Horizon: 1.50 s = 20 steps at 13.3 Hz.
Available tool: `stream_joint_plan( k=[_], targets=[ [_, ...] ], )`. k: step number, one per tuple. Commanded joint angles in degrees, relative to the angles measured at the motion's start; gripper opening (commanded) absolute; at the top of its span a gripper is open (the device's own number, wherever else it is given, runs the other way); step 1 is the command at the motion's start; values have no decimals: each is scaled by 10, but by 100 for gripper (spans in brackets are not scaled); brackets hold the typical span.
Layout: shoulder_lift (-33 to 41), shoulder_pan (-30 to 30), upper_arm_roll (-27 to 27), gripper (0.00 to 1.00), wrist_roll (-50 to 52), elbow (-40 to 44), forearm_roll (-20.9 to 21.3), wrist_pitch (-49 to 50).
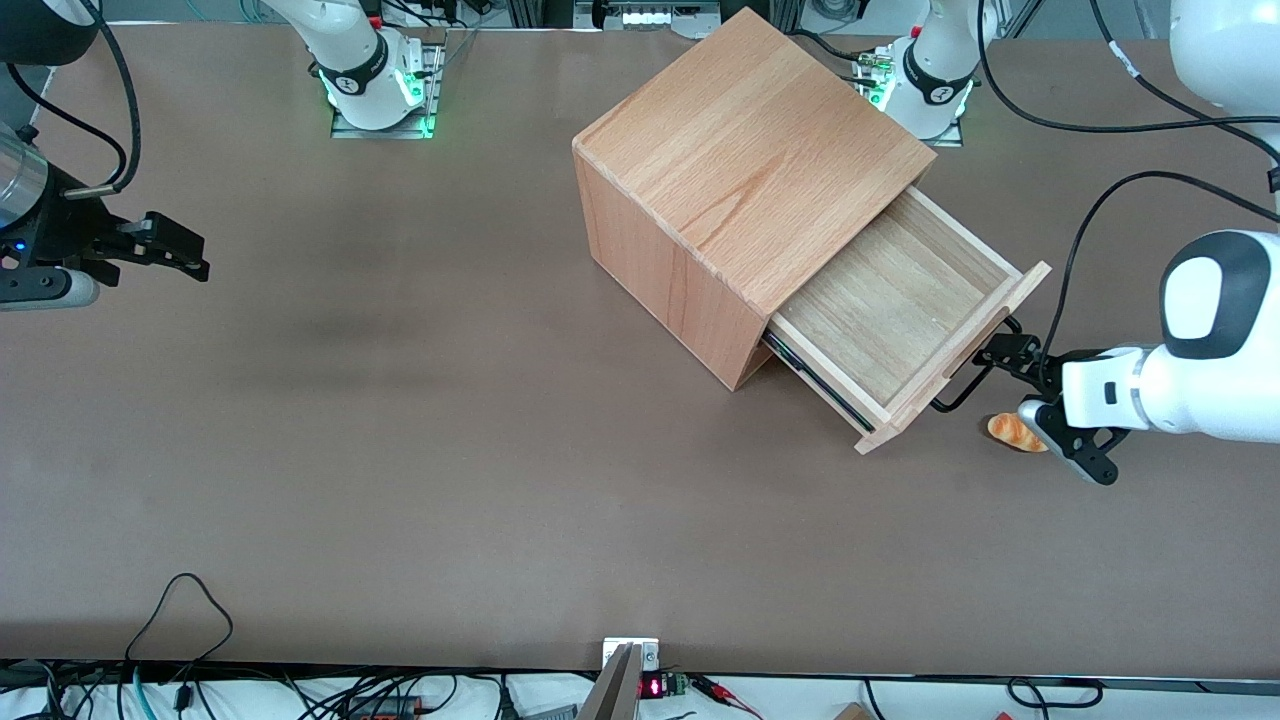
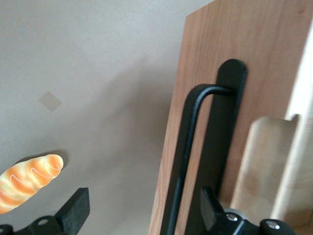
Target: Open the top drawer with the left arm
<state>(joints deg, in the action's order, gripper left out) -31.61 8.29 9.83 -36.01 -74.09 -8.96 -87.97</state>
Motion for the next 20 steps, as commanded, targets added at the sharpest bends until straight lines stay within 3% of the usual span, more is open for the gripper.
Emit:
stream_joint_plan(
  k=[1,9,12,13,20],
  targets=[
    [6,0,-1,100,12,26,-1,18],
    [38,8,-42,100,93,45,10,16],
    [66,8,-44,100,139,45,85,16],
    [71,8,-45,100,146,45,90,17],
    [134,8,-46,100,258,33,95,19]
  ],
)
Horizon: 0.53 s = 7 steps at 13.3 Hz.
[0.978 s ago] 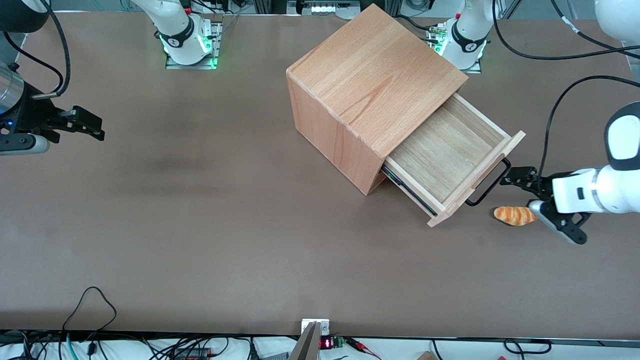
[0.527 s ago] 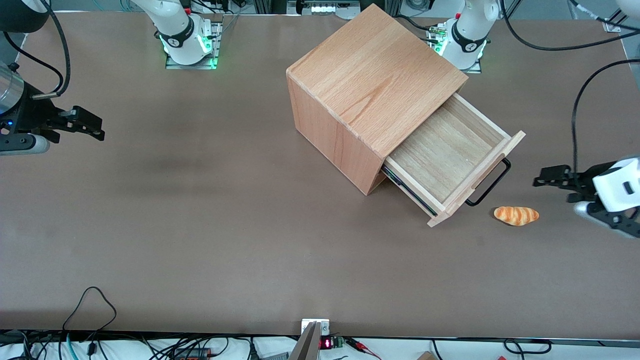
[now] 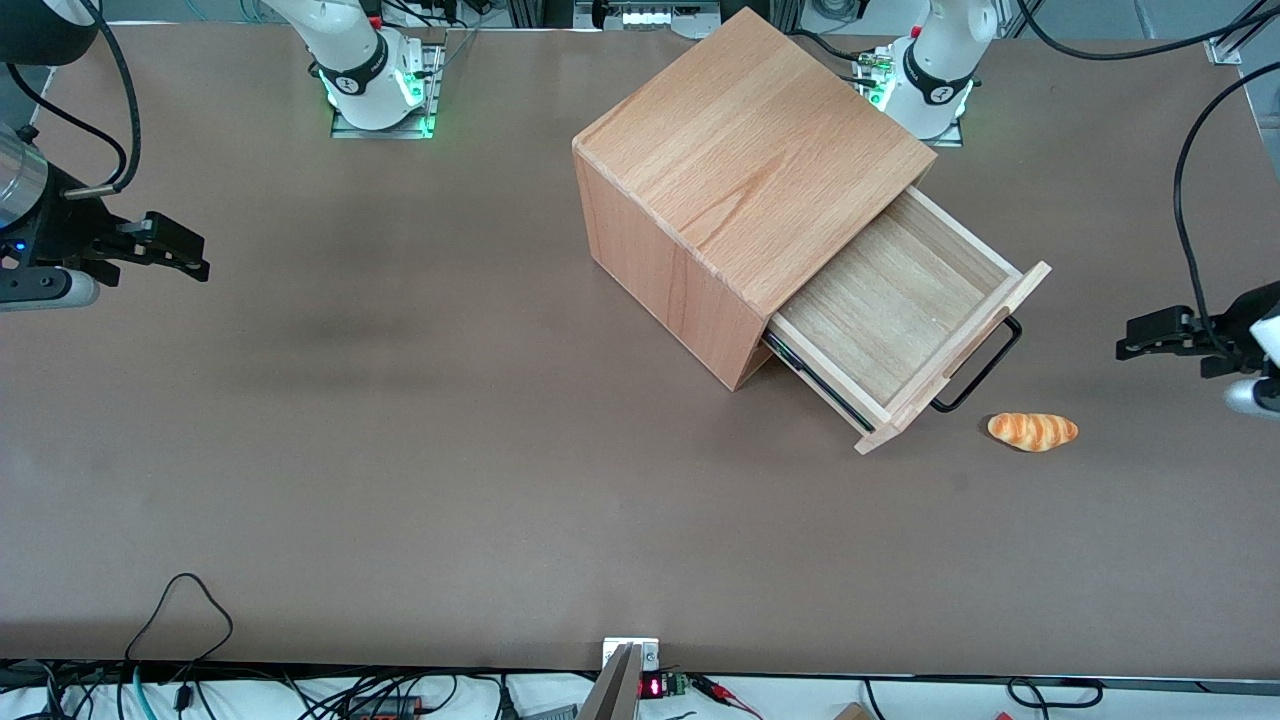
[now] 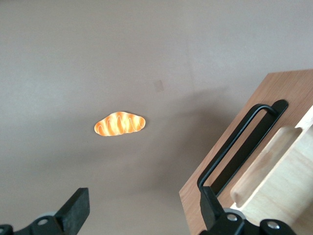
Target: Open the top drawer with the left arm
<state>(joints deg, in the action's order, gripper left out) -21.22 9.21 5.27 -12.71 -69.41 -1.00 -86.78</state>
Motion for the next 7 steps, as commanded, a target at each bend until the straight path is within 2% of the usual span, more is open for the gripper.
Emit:
stream_joint_plan(
  k=[1,7],
  targets=[
    [41,-2,-1,100,29,-16,15,8],
    [104,-8,-1,100,80,-53,16,9]
  ],
)
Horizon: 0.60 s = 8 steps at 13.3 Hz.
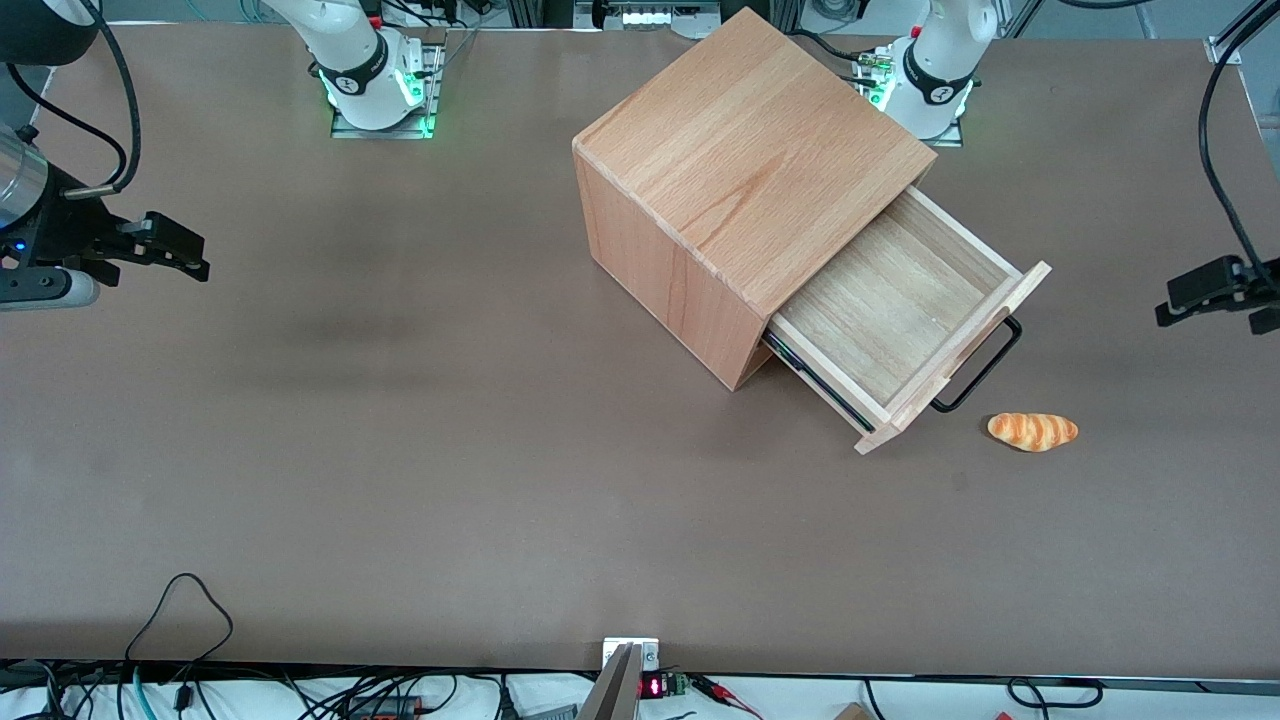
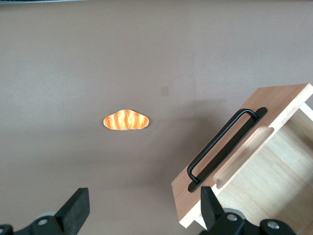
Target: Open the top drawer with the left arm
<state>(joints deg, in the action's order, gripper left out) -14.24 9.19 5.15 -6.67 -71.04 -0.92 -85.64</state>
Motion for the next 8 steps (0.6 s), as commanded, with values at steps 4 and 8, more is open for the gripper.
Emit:
stream_joint_plan(
  k=[4,8],
  targets=[
    [97,-31,-13,100,24,-92,14,-6],
    [161,-35,-21,100,24,-179,15,-40]
  ],
)
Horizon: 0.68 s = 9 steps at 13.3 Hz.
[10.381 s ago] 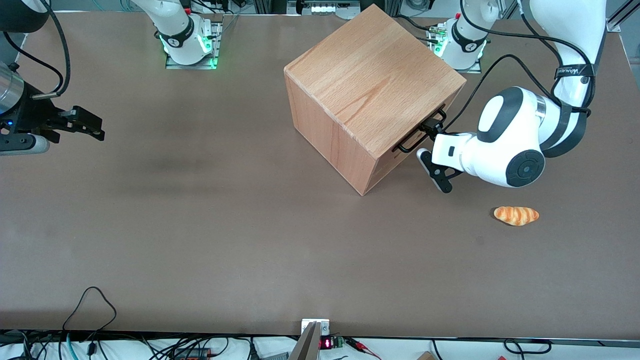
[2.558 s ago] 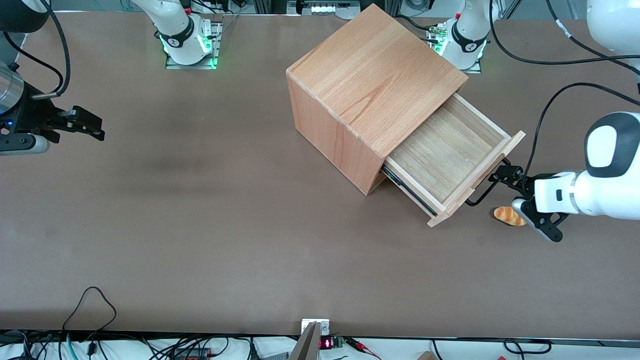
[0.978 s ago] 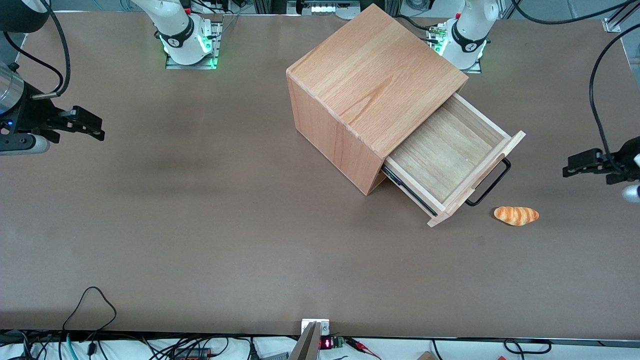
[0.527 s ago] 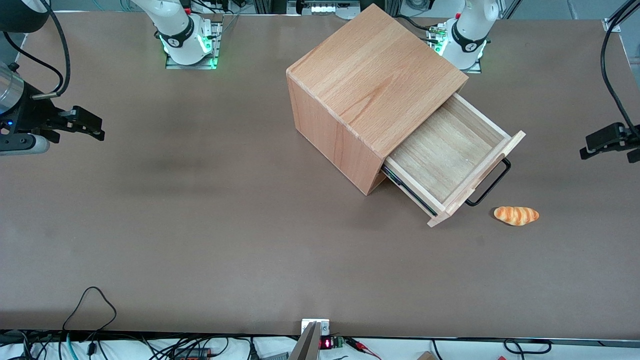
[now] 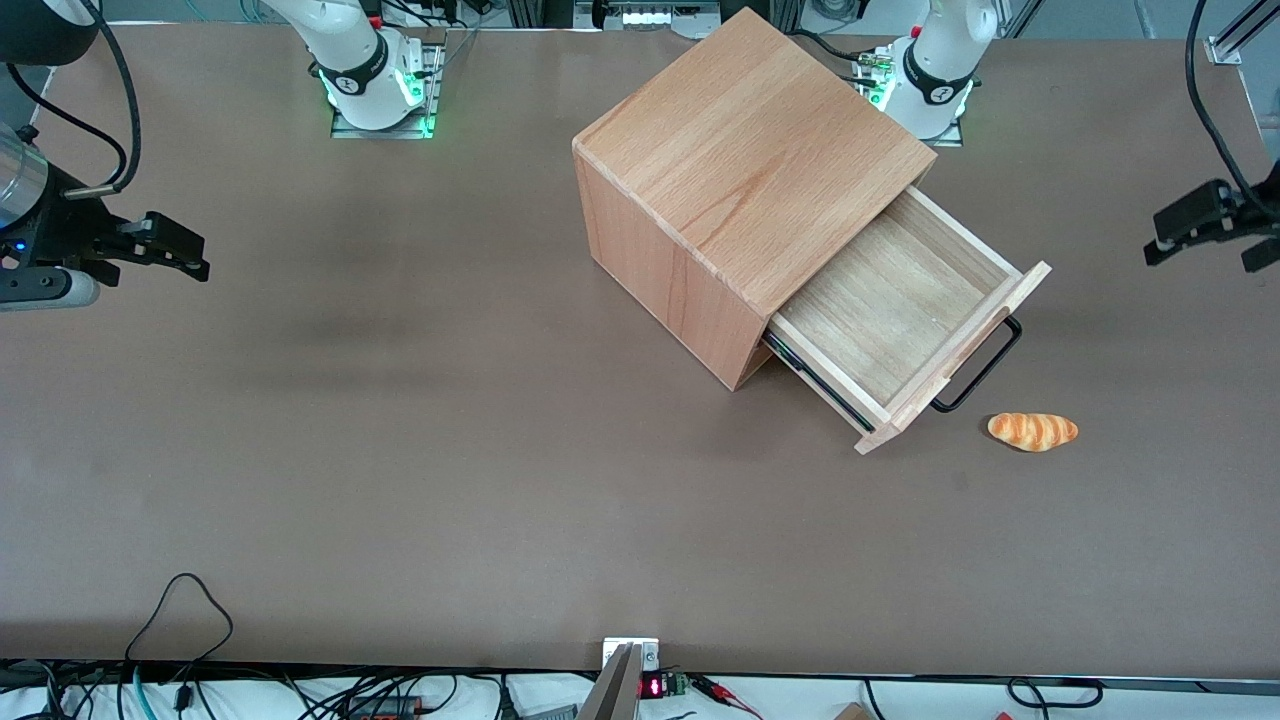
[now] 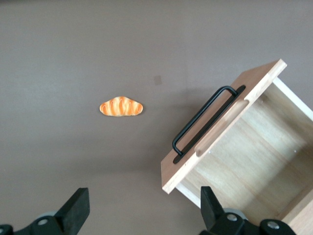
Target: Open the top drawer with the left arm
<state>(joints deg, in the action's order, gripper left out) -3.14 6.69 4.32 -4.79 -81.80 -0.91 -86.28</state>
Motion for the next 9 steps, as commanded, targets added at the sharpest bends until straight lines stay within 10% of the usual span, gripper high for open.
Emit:
stream_joint_plan(
  k=[1,9],
  targets=[
    [67,-12,-13,100,5,-103,15,-55],
    [90,5,-12,100,-18,-129,6,-35]
  ],
)
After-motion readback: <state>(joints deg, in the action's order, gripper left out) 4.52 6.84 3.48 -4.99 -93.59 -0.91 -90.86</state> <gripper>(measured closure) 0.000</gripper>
